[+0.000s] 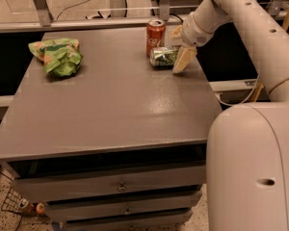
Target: Move green can near coke can
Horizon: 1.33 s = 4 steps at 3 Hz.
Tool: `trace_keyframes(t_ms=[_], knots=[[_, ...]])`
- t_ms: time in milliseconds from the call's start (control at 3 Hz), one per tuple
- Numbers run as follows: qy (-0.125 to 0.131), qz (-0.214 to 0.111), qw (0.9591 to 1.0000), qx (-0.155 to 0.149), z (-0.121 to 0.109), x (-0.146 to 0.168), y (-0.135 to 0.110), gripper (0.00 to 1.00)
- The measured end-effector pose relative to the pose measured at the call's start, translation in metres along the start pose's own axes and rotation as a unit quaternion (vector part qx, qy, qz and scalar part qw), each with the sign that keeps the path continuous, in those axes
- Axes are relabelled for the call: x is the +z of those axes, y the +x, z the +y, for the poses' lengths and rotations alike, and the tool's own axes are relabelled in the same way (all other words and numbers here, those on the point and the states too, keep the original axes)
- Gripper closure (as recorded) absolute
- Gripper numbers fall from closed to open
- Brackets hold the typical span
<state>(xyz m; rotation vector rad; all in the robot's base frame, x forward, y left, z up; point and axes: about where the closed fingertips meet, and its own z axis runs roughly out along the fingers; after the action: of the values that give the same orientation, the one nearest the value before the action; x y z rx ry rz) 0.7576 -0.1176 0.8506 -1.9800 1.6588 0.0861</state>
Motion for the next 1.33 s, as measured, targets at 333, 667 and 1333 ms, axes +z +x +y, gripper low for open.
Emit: trace_keyframes(t_ms=[333,667,1333], knots=[[0.007,-0.004,1.0000,-0.001,-0.002,-0.007,-0.001,0.00],[0.026,-0.017,0.9995,-0.003,-0.007,-0.026,-0.004,0.00],[0.123,0.014,0.9909,0.052,0.008,-0.133,0.036,0.00]])
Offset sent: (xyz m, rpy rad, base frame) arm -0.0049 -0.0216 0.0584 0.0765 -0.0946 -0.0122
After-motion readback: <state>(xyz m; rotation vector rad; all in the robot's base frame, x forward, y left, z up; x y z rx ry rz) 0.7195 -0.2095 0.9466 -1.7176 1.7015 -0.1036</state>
